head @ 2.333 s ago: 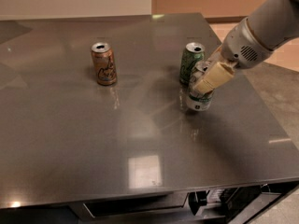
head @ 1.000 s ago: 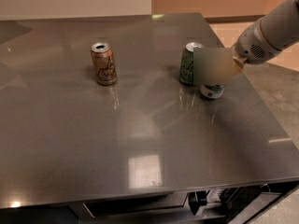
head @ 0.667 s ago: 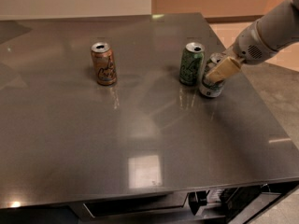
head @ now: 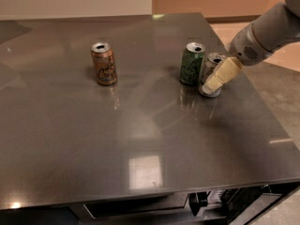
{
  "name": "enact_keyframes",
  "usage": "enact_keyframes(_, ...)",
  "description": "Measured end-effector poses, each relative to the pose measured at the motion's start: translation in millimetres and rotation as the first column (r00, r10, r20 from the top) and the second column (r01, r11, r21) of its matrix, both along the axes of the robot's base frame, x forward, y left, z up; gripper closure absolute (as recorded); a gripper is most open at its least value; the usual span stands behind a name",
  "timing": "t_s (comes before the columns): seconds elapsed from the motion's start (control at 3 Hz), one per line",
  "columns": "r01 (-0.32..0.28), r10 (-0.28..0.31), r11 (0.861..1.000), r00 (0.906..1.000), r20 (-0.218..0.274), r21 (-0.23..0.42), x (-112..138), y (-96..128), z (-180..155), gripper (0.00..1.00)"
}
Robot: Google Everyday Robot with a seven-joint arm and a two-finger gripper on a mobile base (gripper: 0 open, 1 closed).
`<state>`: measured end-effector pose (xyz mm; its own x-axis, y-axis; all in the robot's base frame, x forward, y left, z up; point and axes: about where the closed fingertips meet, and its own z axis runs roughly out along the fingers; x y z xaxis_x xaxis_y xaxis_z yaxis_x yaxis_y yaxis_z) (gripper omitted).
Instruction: Move 7up can near green can
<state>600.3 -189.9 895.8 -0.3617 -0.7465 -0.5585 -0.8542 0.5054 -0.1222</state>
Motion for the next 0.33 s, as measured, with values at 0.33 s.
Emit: enact_keyframes(0.33,0.000,0.000,1.000,1.0000,0.000,0.000,0.0,0.1,0.0,0.00)
